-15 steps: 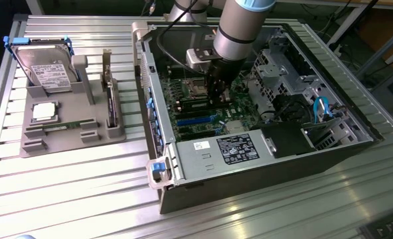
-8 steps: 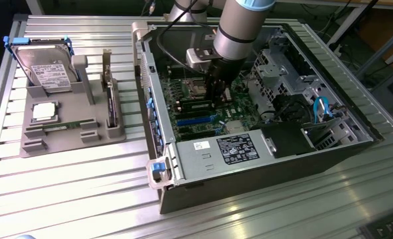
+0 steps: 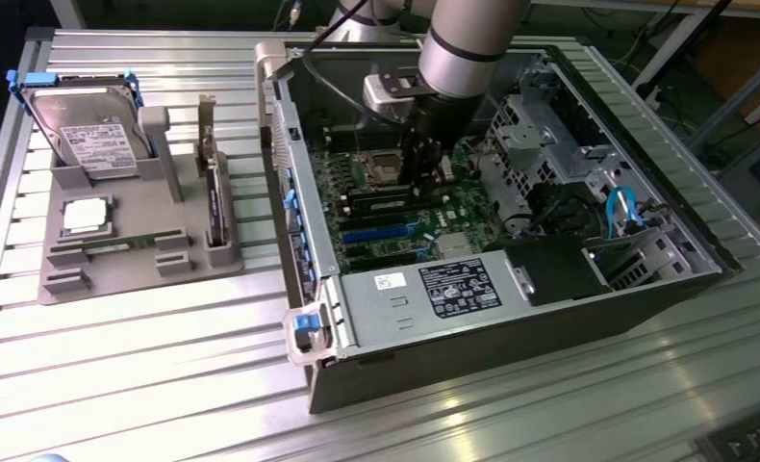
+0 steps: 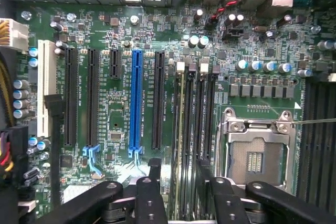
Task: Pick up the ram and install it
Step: 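Insert the ram into the slot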
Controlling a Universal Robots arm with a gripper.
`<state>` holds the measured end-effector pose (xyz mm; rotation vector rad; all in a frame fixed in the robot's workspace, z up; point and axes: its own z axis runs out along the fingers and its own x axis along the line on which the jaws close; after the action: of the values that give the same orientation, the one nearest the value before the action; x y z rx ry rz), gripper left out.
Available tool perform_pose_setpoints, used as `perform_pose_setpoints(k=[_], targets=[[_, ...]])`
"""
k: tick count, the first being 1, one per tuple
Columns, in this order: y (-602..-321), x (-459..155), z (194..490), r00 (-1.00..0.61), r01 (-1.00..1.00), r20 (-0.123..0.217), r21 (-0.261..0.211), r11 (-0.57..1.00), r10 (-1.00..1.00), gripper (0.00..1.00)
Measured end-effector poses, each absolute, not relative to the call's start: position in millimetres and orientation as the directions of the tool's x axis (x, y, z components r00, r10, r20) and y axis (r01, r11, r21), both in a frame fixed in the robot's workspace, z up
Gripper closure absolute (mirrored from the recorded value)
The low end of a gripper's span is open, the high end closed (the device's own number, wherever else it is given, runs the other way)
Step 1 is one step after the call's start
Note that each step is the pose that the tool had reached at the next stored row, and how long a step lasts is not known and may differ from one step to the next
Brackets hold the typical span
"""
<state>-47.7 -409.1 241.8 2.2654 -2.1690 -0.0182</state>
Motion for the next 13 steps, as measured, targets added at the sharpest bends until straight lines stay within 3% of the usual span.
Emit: perform_pose_setpoints(k=[13], targets=[[-409.1,-47.7,275.5,0.043,-0.999,-0.005,0.012,-0.043,-0.999,0.6]])
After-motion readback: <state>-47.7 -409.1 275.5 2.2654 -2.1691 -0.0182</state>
